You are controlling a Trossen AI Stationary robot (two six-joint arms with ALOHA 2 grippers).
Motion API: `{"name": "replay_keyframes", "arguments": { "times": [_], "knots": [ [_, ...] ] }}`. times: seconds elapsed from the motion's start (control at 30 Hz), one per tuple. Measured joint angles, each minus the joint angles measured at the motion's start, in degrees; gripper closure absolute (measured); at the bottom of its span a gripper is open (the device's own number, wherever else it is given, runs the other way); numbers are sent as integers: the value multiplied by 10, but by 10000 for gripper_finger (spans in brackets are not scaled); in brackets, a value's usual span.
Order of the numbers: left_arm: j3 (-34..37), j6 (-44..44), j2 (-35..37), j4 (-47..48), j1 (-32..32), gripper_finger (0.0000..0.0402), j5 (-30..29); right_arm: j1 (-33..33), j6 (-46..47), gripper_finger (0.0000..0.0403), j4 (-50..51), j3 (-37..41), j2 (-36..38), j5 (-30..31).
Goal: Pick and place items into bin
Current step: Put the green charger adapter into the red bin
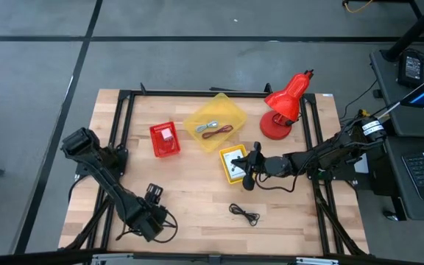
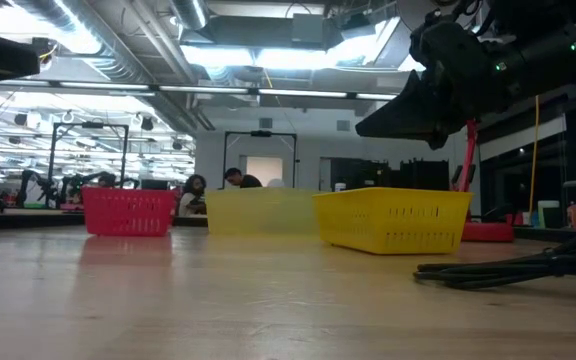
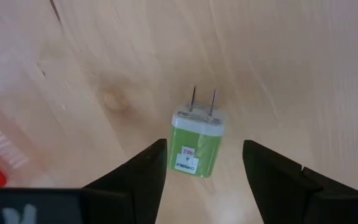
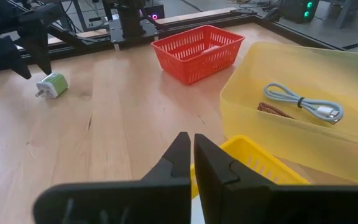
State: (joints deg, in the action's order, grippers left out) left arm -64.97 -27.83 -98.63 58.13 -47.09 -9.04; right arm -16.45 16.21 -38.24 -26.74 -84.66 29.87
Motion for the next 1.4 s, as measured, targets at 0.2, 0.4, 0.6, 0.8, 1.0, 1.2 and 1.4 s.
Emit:
{"name": "replay_keyframes", "arguments": {
  "times": [0.2, 0.4, 0.6, 0.8, 1.0, 1.2, 1.4],
  "knots": [
    [13, -1, 2, -6, -5, 196, -3, 0, 0, 398, 0, 0, 0, 0],
    [62, -10, 12, -10, -4, 196, -3, 0, 0, 398, 0, 0, 0, 0],
    [99, 1, 28, -92, 1, 196, 19, 0, 0, 398, 0, 0, 0, 0],
    [103, 1, 33, -106, 1, 196, 6, 0, 0, 398, 0, 0, 0, 0],
    [103, 1, 32, -126, 10, 196, 6, 0, 0, 398, 0, 0, 0, 0],
    [103, -5, 21, -131, 15, 215, 5, 0, 0, 398, 0, 0, 0, 0],
    [103, -20, 14, -130, 15, 250, 6, 0, 1, 398, 0, 0, 0, 0]
  ]
}}
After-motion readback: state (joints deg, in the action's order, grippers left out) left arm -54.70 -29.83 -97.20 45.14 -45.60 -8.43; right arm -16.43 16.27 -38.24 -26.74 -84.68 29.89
